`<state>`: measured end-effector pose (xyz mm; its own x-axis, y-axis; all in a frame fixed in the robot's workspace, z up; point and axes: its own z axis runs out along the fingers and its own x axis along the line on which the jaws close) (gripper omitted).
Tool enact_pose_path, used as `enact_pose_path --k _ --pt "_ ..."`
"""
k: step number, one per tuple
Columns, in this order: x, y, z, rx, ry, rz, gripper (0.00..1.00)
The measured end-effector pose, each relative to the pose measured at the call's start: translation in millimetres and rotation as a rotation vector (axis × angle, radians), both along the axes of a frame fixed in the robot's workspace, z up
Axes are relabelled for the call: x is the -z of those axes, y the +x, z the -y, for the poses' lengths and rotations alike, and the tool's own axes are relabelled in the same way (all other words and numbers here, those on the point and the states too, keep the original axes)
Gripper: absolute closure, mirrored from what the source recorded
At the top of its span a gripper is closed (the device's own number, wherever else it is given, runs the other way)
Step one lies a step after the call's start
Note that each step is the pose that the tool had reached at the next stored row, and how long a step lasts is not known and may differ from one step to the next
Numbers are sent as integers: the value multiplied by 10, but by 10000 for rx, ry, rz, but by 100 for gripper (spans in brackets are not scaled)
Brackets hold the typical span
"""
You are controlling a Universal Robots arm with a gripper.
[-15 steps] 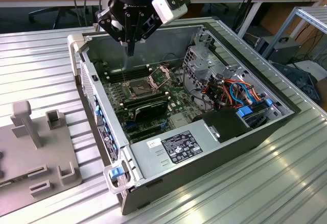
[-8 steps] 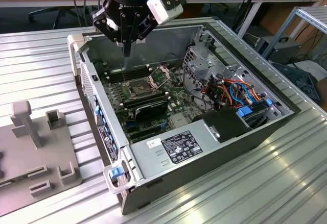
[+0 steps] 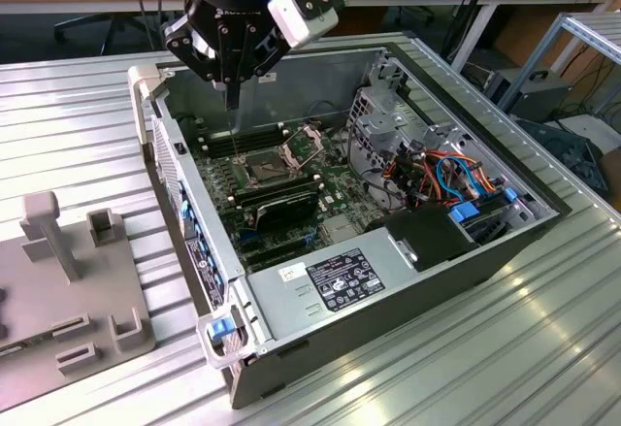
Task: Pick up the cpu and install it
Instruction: 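Reach for the cpu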
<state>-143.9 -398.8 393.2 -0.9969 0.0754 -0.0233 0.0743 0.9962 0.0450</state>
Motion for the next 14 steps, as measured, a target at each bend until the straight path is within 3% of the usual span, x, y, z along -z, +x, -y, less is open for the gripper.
enact_pose_path --k 14 --pt "0 -204 0 -1 0 0 89"
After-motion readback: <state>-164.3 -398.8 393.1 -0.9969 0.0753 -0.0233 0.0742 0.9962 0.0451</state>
